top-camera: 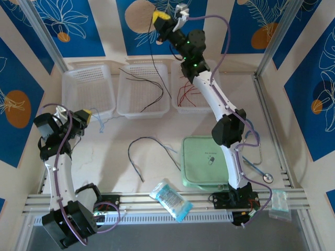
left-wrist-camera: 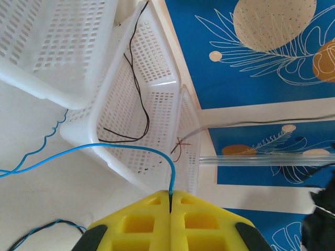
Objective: Untangle the cables
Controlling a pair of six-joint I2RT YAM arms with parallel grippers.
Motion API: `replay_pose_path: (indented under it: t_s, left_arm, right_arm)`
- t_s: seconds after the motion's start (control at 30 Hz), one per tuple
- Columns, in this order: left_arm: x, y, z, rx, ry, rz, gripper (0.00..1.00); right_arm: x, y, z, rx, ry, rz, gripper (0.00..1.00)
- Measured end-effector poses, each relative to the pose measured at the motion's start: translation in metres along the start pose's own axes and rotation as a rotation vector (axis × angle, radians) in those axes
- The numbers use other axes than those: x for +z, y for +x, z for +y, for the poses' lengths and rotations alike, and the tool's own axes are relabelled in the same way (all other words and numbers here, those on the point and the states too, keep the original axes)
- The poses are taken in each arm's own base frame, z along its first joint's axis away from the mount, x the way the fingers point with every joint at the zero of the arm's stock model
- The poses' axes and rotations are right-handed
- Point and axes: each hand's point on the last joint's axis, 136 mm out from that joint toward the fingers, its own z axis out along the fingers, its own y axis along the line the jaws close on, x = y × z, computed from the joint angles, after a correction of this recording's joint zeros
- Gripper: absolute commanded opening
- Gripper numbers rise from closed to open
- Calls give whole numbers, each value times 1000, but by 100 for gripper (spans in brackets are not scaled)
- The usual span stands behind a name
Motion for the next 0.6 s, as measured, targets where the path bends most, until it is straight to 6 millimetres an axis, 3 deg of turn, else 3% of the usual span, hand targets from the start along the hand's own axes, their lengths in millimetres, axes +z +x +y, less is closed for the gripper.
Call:
replay_pose_path:
  t_s: [0.1, 0.17, 0.23, 0.33, 0.4, 0.47, 0.6]
  left_arm:
    - [0, 0, 0, 0, 0, 0, 0]
    - [0, 1, 0, 0, 0, 2, 0]
    - [1, 1, 0, 0, 0, 4, 0]
    - [1, 2, 1, -4, -3, 8, 0]
    - [1, 2, 1, -4, -3, 9, 0]
    - [1, 2, 1, -4, -3, 9, 0]
    - [1, 2, 0, -3, -3, 9, 0]
  right_arm:
    - [-2, 35, -14, 36, 39, 86, 0]
    - [-3, 36, -14, 45, 41, 91, 0]
    - [-1, 23, -8, 41, 28, 66, 0]
    - [3, -17, 10, 18, -14, -2, 0]
    - [3, -55, 31, -10, -60, -74, 0]
    - [-4, -98, 56, -44, -114, -158, 0]
    - [-21, -149, 92, -86, -188, -263, 0]
